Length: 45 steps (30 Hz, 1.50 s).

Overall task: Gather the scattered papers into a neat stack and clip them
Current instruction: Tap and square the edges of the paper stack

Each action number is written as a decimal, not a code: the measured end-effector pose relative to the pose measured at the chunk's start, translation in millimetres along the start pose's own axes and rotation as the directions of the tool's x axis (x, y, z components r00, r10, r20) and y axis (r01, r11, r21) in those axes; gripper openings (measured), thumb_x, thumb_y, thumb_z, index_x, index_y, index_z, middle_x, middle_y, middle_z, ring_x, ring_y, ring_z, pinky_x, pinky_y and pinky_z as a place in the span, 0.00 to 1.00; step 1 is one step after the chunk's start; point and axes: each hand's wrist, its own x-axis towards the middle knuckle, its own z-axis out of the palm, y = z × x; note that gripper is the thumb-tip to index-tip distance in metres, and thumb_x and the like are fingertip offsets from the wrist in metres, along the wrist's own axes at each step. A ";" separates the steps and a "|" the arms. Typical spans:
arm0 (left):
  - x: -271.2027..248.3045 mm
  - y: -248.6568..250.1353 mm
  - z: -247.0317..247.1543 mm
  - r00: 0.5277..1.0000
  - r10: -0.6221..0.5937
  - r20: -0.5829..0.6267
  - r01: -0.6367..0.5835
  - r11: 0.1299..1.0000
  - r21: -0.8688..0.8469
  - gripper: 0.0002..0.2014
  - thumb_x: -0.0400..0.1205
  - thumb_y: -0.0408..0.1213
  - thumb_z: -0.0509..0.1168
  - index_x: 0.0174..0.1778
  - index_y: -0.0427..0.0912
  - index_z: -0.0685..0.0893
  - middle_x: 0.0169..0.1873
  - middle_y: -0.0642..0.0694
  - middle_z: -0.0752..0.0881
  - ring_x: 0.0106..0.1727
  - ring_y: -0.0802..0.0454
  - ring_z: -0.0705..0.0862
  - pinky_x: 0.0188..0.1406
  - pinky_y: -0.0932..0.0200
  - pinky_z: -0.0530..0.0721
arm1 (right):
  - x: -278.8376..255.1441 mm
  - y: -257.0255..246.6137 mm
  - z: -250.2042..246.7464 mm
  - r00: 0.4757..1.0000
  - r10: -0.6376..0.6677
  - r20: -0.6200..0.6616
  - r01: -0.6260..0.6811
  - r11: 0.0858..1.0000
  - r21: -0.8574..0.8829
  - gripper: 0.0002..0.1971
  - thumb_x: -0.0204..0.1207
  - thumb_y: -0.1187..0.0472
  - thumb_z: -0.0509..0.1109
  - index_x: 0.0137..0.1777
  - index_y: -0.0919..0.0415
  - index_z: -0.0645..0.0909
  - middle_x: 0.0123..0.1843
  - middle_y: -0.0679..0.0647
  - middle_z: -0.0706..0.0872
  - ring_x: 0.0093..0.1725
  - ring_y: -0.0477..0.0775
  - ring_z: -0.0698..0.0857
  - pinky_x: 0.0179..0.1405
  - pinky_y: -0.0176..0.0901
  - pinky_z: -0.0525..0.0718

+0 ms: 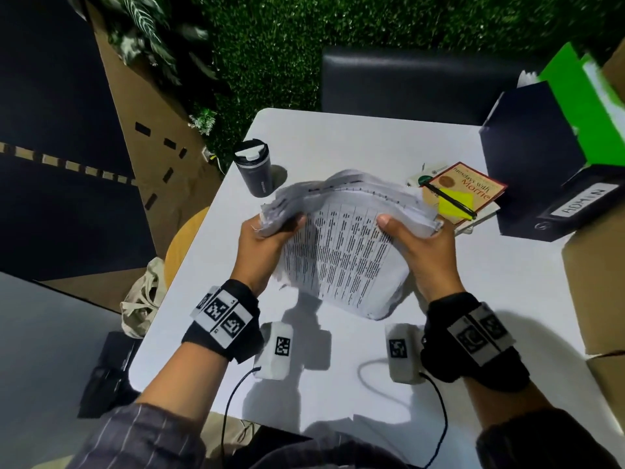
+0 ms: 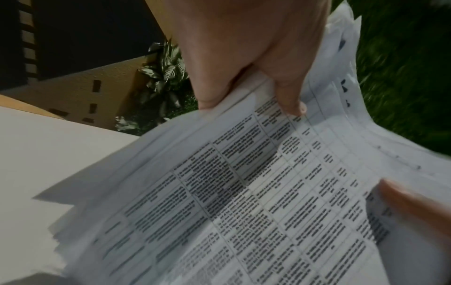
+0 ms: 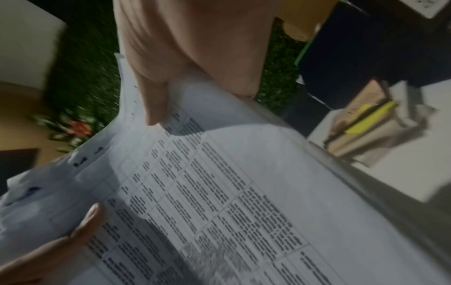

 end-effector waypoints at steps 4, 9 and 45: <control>-8.3 1.3 -7.4 0.999 -0.047 0.026 0.048 0.998 -0.042 0.13 0.74 0.26 0.72 0.55 0.37 0.87 0.46 0.50 0.93 0.51 0.51 0.89 0.50 0.58 0.86 | -9.5 -0.2 -15.7 0.990 -0.020 0.141 0.027 0.998 -0.052 0.16 0.64 0.69 0.80 0.48 0.50 0.89 0.48 0.49 0.93 0.52 0.56 0.90 0.54 0.55 0.87; -17.4 -34.8 -14.9 0.963 -0.265 0.050 0.265 0.964 0.017 0.19 0.70 0.28 0.78 0.56 0.40 0.86 0.51 0.42 0.92 0.56 0.44 0.89 0.57 0.44 0.86 | -10.7 68.1 -31.9 0.946 0.323 0.015 -0.319 0.940 -0.124 0.42 0.44 0.43 0.89 0.61 0.59 0.84 0.57 0.59 0.90 0.57 0.62 0.89 0.53 0.74 0.84; -20.9 7.7 -60.8 0.943 -0.228 0.241 0.159 0.948 0.276 0.07 0.67 0.35 0.81 0.27 0.38 0.91 0.28 0.44 0.91 0.33 0.51 0.89 0.43 0.55 0.90 | -10.4 45.6 -95.9 0.956 0.242 0.165 -0.193 0.944 -0.267 0.32 0.43 0.50 0.89 0.48 0.64 0.89 0.45 0.66 0.91 0.47 0.63 0.89 0.55 0.68 0.84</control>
